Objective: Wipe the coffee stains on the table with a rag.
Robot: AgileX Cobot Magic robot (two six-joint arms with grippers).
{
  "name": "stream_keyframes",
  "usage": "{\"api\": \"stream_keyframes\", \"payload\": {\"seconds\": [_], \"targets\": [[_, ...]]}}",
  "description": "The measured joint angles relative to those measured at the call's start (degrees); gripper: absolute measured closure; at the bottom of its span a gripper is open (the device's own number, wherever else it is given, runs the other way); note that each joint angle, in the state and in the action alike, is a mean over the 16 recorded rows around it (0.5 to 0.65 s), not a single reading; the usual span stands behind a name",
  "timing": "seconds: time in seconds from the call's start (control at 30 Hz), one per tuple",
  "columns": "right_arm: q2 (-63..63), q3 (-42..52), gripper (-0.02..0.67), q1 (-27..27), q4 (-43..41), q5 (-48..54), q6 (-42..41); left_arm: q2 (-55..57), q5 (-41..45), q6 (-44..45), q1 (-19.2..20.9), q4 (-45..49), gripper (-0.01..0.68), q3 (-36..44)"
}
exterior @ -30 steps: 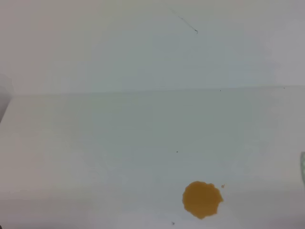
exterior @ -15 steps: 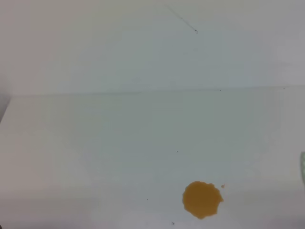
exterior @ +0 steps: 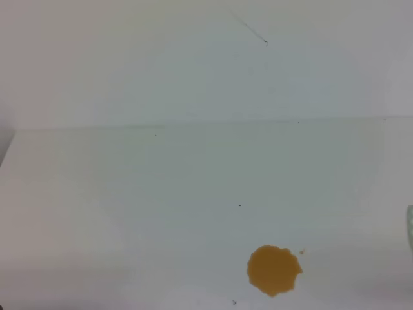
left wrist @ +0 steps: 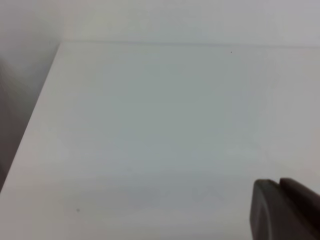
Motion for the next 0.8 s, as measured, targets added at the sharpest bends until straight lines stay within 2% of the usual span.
{"api": "stream_keyframes", "payload": {"seconds": [0.27,0.4,0.53,0.8], "targets": [[0.0,-0.8,0.652,0.0,15.1,-12.3,5.9,0.0,0.0,0.0,0.0,0.0,0.675,0.0],[0.1,-3.0,0.652,0.0,19.6,-15.2,7.0,0.0,0.0,0.0,0.0,0.0,0.675,0.0],[0.9,-7.0,0.652,0.0,19.9,-15.5,4.7,0.0,0.0,0.0,0.0,0.0,0.675,0.0],[8.8,-19.3,0.652,0.0,15.0,-4.5,-9.3,0.0,0.0,0.0,0.0,0.0,0.675,0.0]]}}
